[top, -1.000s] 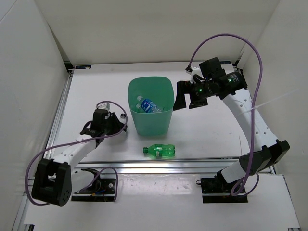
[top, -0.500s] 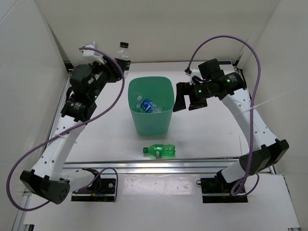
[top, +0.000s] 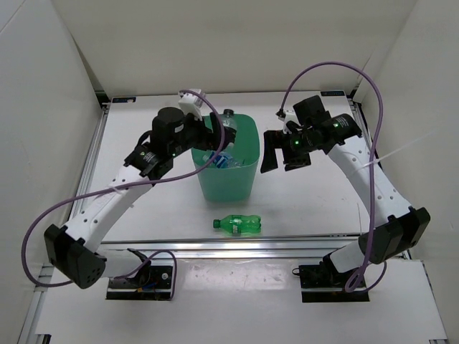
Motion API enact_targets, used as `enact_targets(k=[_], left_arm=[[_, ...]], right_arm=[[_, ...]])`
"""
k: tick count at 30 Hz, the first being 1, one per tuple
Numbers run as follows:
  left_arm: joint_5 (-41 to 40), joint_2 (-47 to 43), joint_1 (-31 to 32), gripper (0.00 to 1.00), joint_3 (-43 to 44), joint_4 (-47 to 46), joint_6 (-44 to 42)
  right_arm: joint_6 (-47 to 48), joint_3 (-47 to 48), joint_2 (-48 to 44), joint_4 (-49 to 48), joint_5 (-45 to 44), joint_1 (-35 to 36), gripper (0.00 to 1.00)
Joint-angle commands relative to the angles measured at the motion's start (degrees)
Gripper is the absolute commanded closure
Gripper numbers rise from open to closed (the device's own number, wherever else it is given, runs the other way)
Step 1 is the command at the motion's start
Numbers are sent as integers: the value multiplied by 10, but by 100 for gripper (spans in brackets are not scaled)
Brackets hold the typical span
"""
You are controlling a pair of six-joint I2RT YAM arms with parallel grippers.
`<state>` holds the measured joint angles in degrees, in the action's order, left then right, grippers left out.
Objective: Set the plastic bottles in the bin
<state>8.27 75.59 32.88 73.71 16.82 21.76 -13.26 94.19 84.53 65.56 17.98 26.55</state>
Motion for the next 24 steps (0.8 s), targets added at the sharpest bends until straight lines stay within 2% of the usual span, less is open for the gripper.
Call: enact_targets(k=[1, 4, 7, 11, 13, 16, 17, 19, 20, 24], left_arm=[[-40, -65, 1, 0, 39, -2, -7], [-93, -88, -14, 0, 63, 24, -8], [-132, -123, -48, 0, 68, 35, 5], [-214, -171, -82, 0, 6, 87, 26], [-231, -204, -97, 0, -22, 114, 45], [-258, -241, -121, 0, -71, 176, 73], [-264, -247, -130, 0, -80, 194, 81], [-275, -252, -138, 0, -100, 248, 95], [-275, -258, -145, 0, -100, 265, 101], [-288, -264, -150, 0, -111, 327, 117]], right_arm=[[-6, -12, -31, -25, -18, -1, 0], [-2, -12, -38, -25, 7, -1, 0], [12, 12, -54, -25, -60, 70, 0], [17, 4, -54, -14, -89, 148, 0], [9, -15, -54, -9, -111, 185, 0], [9, -49, -27, -16, -158, 277, 0], [18, -55, -17, -24, -179, 318, 1], [45, -73, 11, -39, -213, 352, 3], [82, -87, 22, -63, -227, 360, 10], [107, -160, 47, -159, -274, 381, 11]])
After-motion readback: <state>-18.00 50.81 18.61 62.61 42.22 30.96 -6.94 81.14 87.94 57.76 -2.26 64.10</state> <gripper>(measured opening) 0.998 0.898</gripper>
